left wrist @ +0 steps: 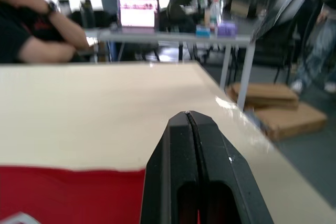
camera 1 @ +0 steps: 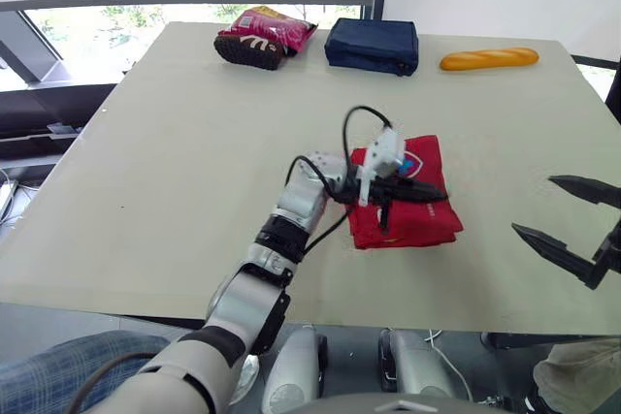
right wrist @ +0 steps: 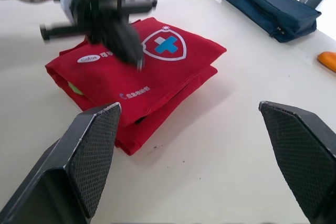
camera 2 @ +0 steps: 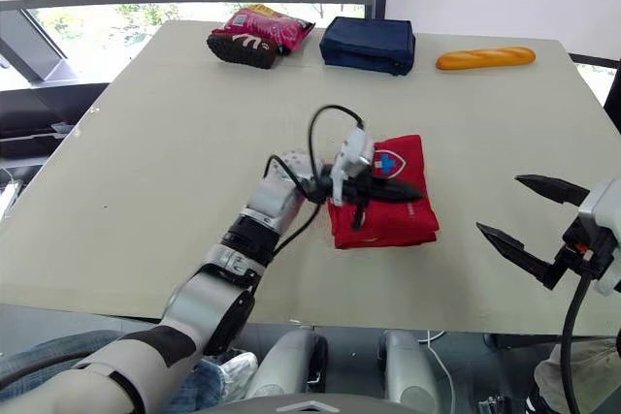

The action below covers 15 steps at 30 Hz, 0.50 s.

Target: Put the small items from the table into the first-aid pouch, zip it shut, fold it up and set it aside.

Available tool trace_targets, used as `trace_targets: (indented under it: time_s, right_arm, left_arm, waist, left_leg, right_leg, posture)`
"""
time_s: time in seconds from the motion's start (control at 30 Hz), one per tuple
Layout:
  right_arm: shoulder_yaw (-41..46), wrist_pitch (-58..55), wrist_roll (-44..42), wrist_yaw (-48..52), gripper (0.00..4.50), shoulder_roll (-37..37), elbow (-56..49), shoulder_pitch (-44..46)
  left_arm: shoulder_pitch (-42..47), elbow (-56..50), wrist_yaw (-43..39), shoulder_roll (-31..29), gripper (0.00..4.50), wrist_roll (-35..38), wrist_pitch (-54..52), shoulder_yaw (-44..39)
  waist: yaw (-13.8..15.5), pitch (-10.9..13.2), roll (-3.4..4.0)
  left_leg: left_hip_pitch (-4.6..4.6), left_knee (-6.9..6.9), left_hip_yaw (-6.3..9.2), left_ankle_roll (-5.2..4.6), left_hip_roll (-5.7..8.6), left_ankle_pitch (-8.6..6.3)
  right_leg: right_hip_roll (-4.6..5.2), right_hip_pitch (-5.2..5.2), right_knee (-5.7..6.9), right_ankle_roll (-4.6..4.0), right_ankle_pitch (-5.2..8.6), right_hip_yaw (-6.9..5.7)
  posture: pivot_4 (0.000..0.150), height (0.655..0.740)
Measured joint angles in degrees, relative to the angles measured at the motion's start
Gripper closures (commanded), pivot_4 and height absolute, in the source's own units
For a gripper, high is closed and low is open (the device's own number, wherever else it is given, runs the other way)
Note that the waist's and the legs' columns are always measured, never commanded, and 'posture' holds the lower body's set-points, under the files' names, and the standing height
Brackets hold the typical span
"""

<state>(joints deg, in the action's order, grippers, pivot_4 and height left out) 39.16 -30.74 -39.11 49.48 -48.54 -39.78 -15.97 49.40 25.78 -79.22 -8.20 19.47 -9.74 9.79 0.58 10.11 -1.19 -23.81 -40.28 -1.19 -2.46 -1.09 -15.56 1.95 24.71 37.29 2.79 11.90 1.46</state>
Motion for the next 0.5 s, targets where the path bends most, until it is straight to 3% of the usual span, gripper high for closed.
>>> trace_targets:
  time_s: [0.03,0.1,0.13,0.17,0.2,0.23,0.37,0.4,0.43,0.5]
  right_arm:
    - [-1.4,0.0,0.6,-0.1,0.0,-0.2,1.0,1.1]
    - [-4.5,0.2,1.2,-0.2,0.51,-0.7,3.3,4.1]
    - [-9.0,0.5,1.9,-0.1,0.76,-0.6,5.7,9.8]
    - [-11.9,1.3,2.6,-0.1,1.4,-0.6,7.6,13.4]
    - [-13.9,1.7,3.0,-0.1,1.59,-0.4,9.0,15.4]
    - [-17.0,2.3,4.0,0.0,2.34,0.2,11.3,18.1]
    - [-24.9,4.8,7.4,0.4,3.93,2.8,17.5,25.3]
    - [-25.3,5.0,7.5,0.5,4.09,3.2,18.0,26.0]
    - [-30.4,8.1,10.7,1.2,4.46,7.0,24.9,33.3]
    - [-36.1,12.0,15.3,1.5,4.46,10.6,34.4,39.7]
  left_arm:
    - [-0.1,-1.1,-0.4,-1.6,4.46,0.7,-0.8,-0.9]
    - [-0.4,-3.0,-1.5,-5.4,4.5,1.2,-2.3,-2.0]
    - [-1.5,-5.2,-2.2,-9.2,4.5,1.6,-3.4,-2.4]
    - [-2.2,-6.6,-2.7,-12.5,4.5,1.7,-4.5,-3.1]
    - [-2.5,-7.4,-3.0,-14.4,4.5,1.9,-5.1,-3.8]
    - [-2.8,-8.8,-3.1,-17.0,4.5,2.3,-6.2,-5.2]
    - [-4.3,-12.8,-3.2,-21.8,4.5,3.5,-8.6,-7.3]
    - [-4.6,-13.1,-3.3,-22.2,4.5,3.6,-8.8,-7.3]
    - [-6.9,-16.9,-4.3,-26.5,4.5,5.2,-12.3,-7.8]
    - [-8.1,-22.1,-4.4,-30.1,4.5,8.1,-16.5,-9.9]
  waist:
    - [0.0,0.0,0.0]
    - [0.0,0.0,0.02]
    - [-0.8,0.1,-0.09]
    - [-1.4,0.1,-0.02]
    - [-1.5,0.1,-0.03]
    - [-1.4,0.2,-0.03]
    - [-0.6,0.2,0.02]
    - [-0.8,0.1,0.0]
    - [-1.5,0.2,-0.06]
    - [-1.5,0.3,-0.09]
  left_leg:
    - [0.0,0.0,-0.01,0.0,0.0,0.0]
    - [0.0,0.01,0.0,0.0,0.03,0.0]
    - [0.06,0.0,-0.1,0.0,0.0,0.0]
    - [0.01,0.02,-0.1,0.01,-0.11,0.01]
    - [0.07,0.01,-0.12,0.01,-0.14,0.01]
    - [0.04,0.02,-0.04,0.01,-0.13,0.01]
    - [-0.03,0.02,0.04,0.02,-0.08,0.01]
    - [-0.02,0.02,0.03,0.02,-0.08,0.01]
    - [-0.03,0.02,-0.12,0.02,-0.11,0.01]
    - [-0.01,0.02,-0.1,0.02,-0.13,0.01]
  right_leg:
    - [-0.01,0.0,0.0,0.0,0.0,0.01]
    - [-0.01,-0.01,0.02,0.02,-0.02,0.01]
    - [-0.07,0.01,0.01,0.0,-0.03,0.06]
    - [-0.06,0.06,-0.01,-0.06,-0.06,0.08]
    - [-0.07,0.05,0.04,-0.06,-0.05,0.07]
    - [-0.08,0.07,0.09,-0.06,-0.04,0.01]
    - [-0.03,0.06,0.13,0.0,-0.18,-0.07]
    - [-0.03,0.06,0.13,-0.01,-0.21,-0.05]
    - [-0.02,0.09,0.04,-0.06,-0.26,0.04]
    - [-0.02,0.11,0.08,-0.06,-0.26,0.01]
  posture:
    - [0.15,0.7164]
    - [0.15,0.7164]
    - [0.15,0.7164]
    - [0.15,0.7164]
    - [0.15,0.7164]
    - [0.15,0.7164]
    - [0.15,0.7164]
    - [0.15,0.7164]
    - [0.15,0.7164]
    - [0.15,0.7164]
